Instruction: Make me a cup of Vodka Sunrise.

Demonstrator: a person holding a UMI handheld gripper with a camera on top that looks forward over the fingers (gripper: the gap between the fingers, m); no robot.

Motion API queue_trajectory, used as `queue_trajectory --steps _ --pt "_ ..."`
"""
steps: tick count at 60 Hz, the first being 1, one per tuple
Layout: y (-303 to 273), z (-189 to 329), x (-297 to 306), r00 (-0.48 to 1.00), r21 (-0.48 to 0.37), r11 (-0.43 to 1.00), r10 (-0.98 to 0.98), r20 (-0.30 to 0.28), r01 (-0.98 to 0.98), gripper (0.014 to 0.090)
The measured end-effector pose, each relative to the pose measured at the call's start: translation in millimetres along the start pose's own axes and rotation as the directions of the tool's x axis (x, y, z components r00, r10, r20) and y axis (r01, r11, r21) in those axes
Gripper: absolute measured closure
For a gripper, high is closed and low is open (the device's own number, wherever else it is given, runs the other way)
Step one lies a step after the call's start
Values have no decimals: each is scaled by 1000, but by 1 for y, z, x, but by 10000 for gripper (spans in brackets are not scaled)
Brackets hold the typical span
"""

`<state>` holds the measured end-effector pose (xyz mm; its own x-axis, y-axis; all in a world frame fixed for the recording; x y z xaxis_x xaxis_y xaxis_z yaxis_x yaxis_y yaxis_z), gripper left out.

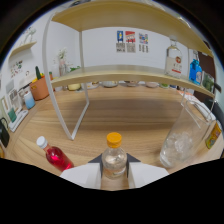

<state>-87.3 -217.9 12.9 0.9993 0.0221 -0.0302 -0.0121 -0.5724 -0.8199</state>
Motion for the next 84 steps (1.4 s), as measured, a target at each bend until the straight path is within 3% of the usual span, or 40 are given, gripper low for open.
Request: queue_trajectory --steps 7,11,14,19,23,36,54,71,78,84 --pt "4 -2 0 1000 -5 1000 -2 18 2 668" --pt "5 -5 0 1000 -14 1000 -10 25 10 594" --pt "2 -10 1 999 -10 1000 -11 34 11 506" --pt "-9 -26 0 999 12 1000 -11 50 11 273" --pt "-26 -48 2 998 61 998 -20 61 16 194" --pt "-53 -121 20 996 139 990 -23 89 11 184" --pt "-51 -169 105 999 136 990 -29 -25 32 183" --pt "-228 -201 163 1000 380 925 0 -25 10 181" --pt "-296 -191 178 1000 446 895 9 -17 0 191" --pt "-333 -167 192 999 453 891 6 -35 11 226"
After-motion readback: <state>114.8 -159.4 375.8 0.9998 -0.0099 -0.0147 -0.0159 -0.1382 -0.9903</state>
